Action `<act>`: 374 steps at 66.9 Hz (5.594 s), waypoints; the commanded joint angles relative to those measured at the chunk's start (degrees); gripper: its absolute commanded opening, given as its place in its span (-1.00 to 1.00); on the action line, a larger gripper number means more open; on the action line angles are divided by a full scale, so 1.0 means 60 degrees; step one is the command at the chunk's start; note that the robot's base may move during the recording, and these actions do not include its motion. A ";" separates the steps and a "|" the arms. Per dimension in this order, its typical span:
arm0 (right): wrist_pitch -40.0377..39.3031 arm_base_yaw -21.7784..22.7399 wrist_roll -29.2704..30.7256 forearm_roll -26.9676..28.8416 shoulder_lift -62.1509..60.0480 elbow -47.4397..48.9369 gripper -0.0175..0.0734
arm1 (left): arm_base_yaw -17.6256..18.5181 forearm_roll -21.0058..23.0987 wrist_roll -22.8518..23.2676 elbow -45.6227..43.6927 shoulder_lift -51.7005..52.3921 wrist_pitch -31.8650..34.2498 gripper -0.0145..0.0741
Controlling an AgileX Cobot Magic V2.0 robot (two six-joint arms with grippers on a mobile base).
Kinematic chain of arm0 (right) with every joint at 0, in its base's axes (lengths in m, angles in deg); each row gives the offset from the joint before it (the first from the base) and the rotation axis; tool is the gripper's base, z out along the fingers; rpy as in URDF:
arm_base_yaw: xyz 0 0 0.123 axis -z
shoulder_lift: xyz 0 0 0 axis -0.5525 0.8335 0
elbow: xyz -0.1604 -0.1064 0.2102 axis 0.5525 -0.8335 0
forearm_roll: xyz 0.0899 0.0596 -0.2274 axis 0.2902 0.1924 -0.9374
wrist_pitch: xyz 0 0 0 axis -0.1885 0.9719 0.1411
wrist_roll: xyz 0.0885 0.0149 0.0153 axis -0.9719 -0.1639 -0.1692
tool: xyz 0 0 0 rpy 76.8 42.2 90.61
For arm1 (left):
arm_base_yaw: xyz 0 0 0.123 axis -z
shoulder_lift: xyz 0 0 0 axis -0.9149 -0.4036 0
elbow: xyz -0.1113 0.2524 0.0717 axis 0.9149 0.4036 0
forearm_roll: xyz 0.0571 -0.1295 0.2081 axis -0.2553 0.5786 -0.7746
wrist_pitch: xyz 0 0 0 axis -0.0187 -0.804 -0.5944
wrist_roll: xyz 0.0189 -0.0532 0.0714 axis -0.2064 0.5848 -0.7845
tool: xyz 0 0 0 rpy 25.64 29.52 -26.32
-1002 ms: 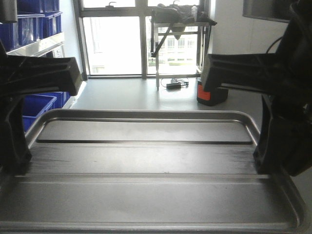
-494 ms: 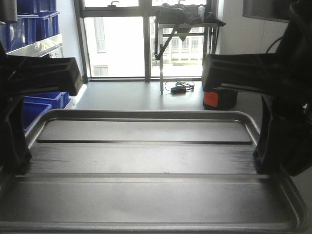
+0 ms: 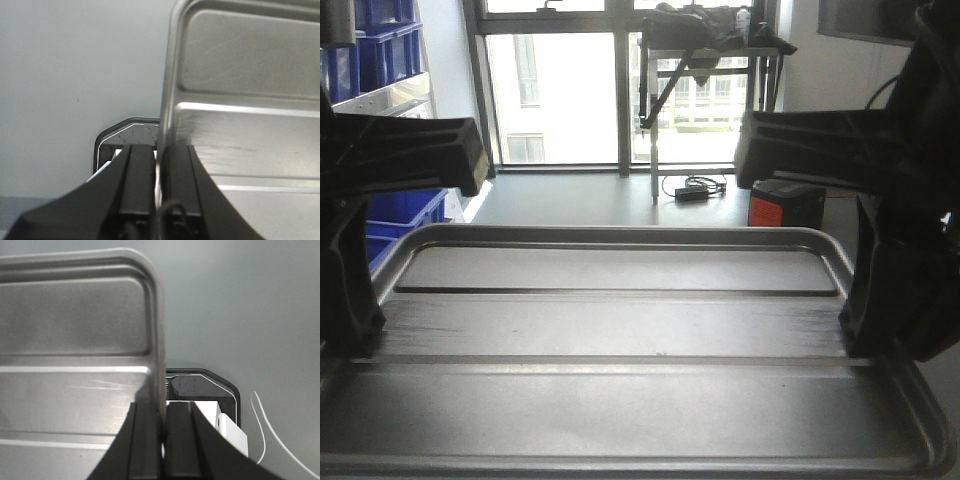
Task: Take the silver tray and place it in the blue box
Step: 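Hold the tray level in both grippers while the base turns and drives, then carry the tray with both grippers up to the blue crate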
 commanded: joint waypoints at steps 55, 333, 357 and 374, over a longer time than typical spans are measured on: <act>0.0262 0.0061 0.0030 -0.0501 -0.0255 0.0201 -0.51 | 0.0035 -0.0396 0.0097 -0.0247 0.0294 -0.0427 -0.69; 0.0262 0.0061 0.0030 -0.0501 -0.0255 0.0201 -0.51 | 0.0035 -0.0396 0.0097 -0.0247 0.0294 -0.0427 -0.69; 0.0262 0.0061 0.0030 -0.0501 -0.0255 0.0201 -0.51 | 0.0035 -0.0396 0.0097 -0.0247 0.0294 -0.0427 -0.69; 0.0262 0.0061 0.0030 -0.0501 -0.0255 0.0201 -0.51 | 0.0035 -0.0396 0.0097 -0.0247 0.0294 -0.0427 -0.69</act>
